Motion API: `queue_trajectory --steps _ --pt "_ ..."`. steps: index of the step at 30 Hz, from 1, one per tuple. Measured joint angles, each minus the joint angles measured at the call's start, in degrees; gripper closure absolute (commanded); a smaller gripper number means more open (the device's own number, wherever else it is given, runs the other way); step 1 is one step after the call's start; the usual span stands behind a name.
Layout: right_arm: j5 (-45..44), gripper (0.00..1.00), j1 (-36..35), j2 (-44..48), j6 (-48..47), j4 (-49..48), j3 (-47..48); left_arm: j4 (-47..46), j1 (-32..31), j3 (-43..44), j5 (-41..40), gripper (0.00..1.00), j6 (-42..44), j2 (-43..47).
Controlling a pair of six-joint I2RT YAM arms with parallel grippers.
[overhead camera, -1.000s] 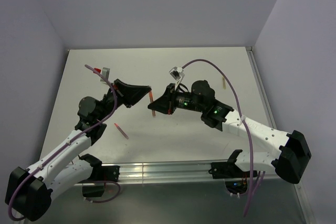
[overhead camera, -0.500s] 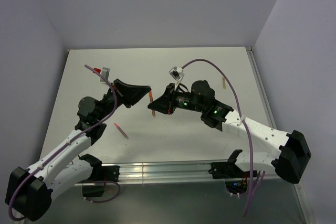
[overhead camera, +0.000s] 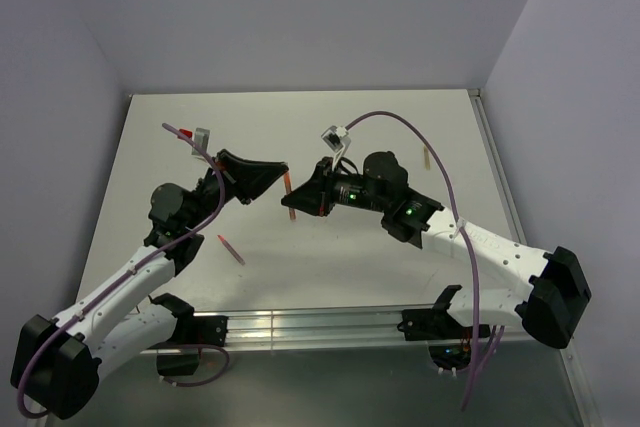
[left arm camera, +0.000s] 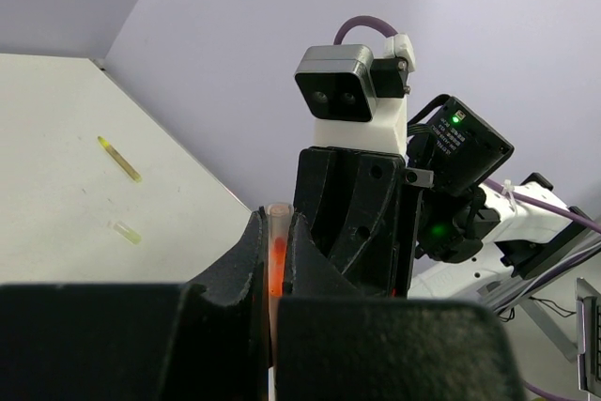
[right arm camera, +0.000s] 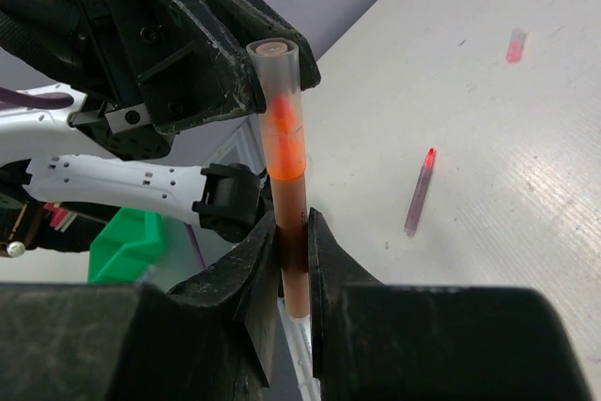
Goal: Insert the pens into the pen caps
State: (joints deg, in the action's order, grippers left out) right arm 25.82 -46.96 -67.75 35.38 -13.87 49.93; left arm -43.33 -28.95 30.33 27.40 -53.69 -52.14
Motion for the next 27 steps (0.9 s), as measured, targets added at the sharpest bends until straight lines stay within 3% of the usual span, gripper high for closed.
queue_trajectory --steps 27 --pt "3.1 1.00 2.6 -1.6 1.0 1.2 2.5 -0.2 -1.6 1.3 -3.9 1.00 2.3 -1.4"
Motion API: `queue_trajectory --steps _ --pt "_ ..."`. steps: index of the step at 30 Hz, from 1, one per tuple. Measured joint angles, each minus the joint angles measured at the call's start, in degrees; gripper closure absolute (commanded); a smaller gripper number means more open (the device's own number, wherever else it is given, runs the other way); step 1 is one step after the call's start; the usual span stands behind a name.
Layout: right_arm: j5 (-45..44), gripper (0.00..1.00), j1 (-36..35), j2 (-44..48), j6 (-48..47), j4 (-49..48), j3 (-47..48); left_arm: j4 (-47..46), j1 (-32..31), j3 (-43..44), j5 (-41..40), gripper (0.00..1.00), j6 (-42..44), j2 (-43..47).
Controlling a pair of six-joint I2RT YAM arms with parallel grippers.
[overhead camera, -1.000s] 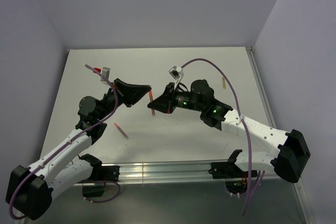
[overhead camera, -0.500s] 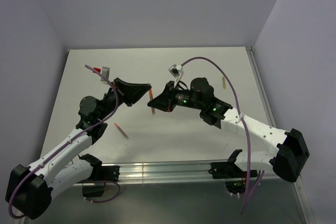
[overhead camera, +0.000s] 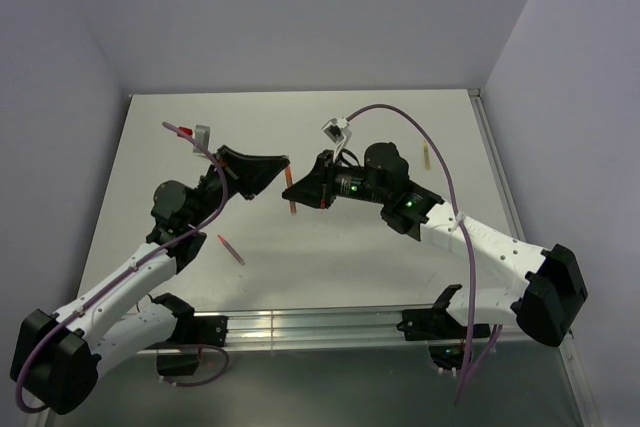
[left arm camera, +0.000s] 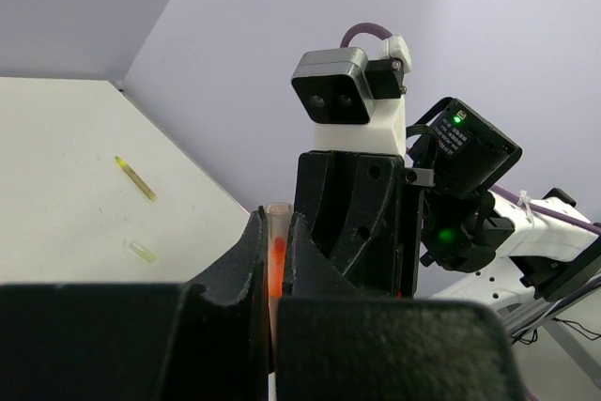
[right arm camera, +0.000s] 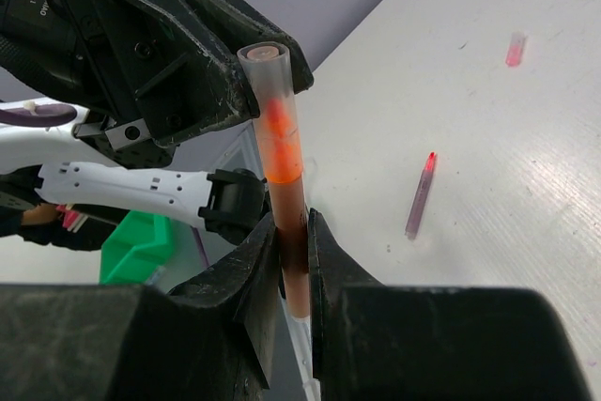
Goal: Insert the pens into the pen caps
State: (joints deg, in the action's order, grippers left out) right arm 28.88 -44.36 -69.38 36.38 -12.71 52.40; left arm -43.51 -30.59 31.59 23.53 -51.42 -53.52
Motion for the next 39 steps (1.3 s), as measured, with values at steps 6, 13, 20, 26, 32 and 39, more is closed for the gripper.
queue_trajectory --steps 6,13,20,26,32,39 --pt "0.8 1.00 0.6 -0.2 0.1 0.3 0.9 -0.2 -0.5 0.7 -1.1 0.99 0.7 -0.3" --pt "1.3 1.00 1.3 -0.6 0.5 0.4 1.1 0.0 -1.2 1.0 -2.4 1.00 1.3 -0.9" --pt "2.3 1.00 1.7 -1.3 0.9 0.5 2.1 0.0 -1.6 1.6 -3.1 1.00 1.9 -1.2" --pt "2.7 1.00 2.1 -1.3 1.1 0.6 2.2 0.1 -1.9 1.9 -3.2 1.00 2.6 -1.5" --pt "3.6 1.00 2.6 -1.3 1.1 1.3 2.8 0.3 -2.3 2.2 -4.2 1.00 2.7 -1.5" --pt "3.8 1.00 3.1 -1.3 1.3 1.1 3.0 2.9 -2.8 3.8 -5.4 1.00 3.6 -1.4"
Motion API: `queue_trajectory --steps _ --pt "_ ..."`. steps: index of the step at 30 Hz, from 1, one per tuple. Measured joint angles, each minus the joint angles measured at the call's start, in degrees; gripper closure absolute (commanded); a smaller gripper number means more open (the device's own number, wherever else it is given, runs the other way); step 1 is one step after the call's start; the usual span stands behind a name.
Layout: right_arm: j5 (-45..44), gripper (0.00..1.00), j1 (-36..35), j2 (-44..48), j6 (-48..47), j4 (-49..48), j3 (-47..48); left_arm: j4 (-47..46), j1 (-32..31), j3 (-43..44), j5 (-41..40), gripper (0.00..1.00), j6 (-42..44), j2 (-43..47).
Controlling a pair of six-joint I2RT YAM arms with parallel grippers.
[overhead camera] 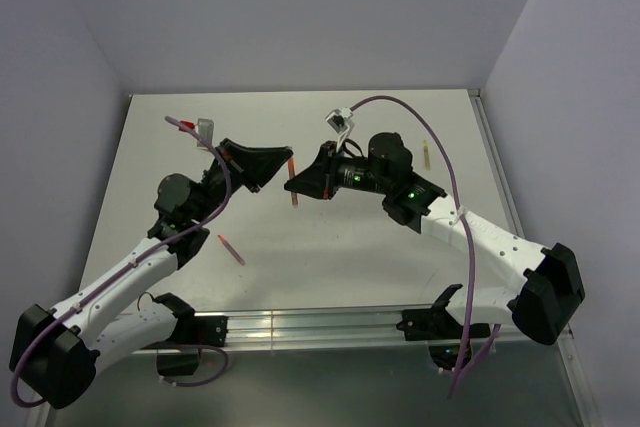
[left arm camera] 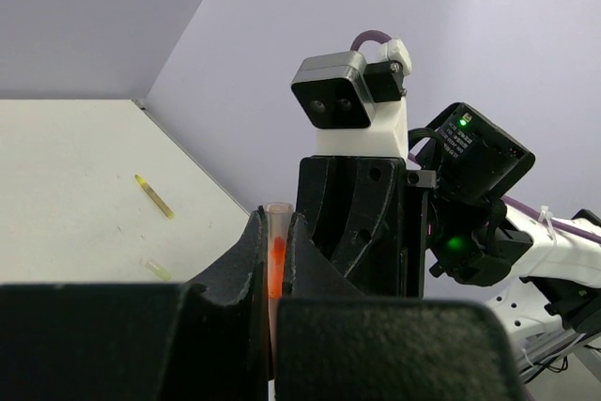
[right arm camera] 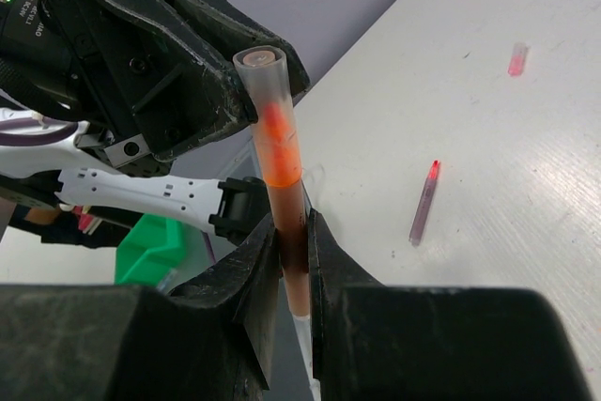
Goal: Insert the pens into the pen caps
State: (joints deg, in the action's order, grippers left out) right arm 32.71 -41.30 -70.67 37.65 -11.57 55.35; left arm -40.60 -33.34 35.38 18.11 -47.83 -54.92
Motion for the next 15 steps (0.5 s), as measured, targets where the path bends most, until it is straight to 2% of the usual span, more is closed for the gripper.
queue_trajectory --steps 15 --pt "-0.1 1.00 0.1 0.8 0.0 0.3 0.3 2.0 -0.6 1.7 -0.6 1.00 0.3 0.0"
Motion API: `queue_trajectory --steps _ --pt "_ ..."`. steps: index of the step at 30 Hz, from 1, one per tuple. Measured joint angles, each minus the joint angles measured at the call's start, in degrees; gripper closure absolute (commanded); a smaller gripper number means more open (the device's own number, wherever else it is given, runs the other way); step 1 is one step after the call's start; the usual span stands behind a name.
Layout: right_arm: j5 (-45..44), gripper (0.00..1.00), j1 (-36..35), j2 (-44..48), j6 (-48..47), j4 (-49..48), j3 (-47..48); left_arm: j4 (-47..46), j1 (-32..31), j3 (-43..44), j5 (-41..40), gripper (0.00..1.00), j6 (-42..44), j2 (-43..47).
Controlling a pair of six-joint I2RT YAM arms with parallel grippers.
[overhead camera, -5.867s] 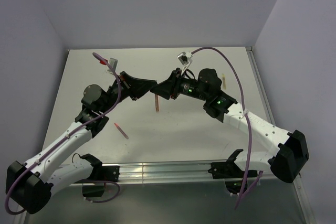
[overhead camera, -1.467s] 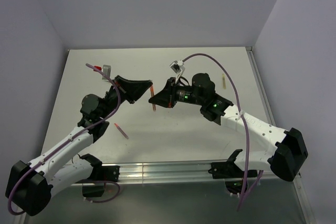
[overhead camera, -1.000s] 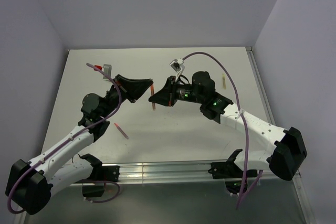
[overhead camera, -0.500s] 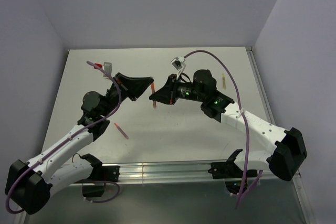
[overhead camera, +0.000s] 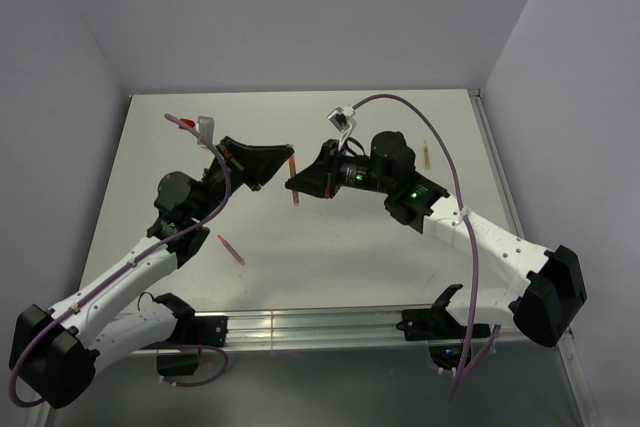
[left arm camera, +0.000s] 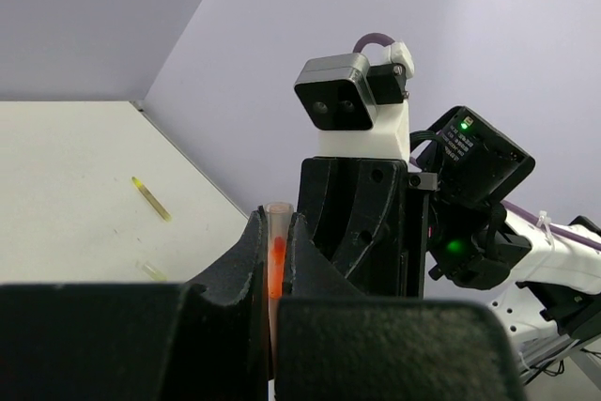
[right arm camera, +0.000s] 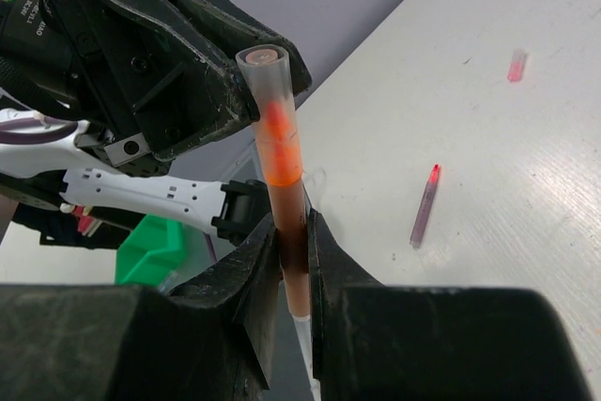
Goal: Insert the pens into the pen caps
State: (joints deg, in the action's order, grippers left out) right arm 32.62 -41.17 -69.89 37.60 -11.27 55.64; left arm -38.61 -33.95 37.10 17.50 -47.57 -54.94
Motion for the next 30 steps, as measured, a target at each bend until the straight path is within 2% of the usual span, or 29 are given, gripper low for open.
queue_trajectory --steps 1,7,10,11,13,14,16,24,30 --pt "0.0 1.00 0.1 0.0 0.0 0.2 0.2 0.3 0.0 0.2 -0.1 1.00 0.0 0.0" --pt "-0.9 0.78 0.6 0.0 -0.5 1.9 2.1 2.0 -0.4 2.9 -2.0 1.00 -0.2 -1.4" --pt "-3.7 0.62 1.3 0.0 -0.4 3.5 3.1 4.3 -0.8 5.1 -3.1 1.00 -0.1 -2.8" --pt "-5.2 0.52 1.8 0.0 -0.4 3.8 3.8 5.3 -1.1 5.7 -3.3 1.00 0.0 -3.3" --pt "-8.7 0.44 2.8 -0.3 -1.1 5.0 5.9 8.1 -1.9 7.0 -3.5 1.00 -0.2 -4.6" --pt "-9.8 0.37 3.3 -0.4 -1.4 6.5 6.7 8.3 -2.1 7.9 -4.3 1.00 -0.2 -5.4" --pt "-13.0 0.31 3.9 -0.9 -1.7 7.7 8.0 9.7 -2.0 10.4 -5.3 1.00 -0.1 -7.0" --pt "-22.6 0.21 4.5 -1.2 -3.4 12.3 9.0 16.5 -0.6 18.6 -6.0 1.00 -0.2 -15.2" --pt "-27.2 0.18 4.5 0.7 -4.5 15.0 8.8 26.8 1.1 24.4 -11.2 1.00 0.9 -22.2"
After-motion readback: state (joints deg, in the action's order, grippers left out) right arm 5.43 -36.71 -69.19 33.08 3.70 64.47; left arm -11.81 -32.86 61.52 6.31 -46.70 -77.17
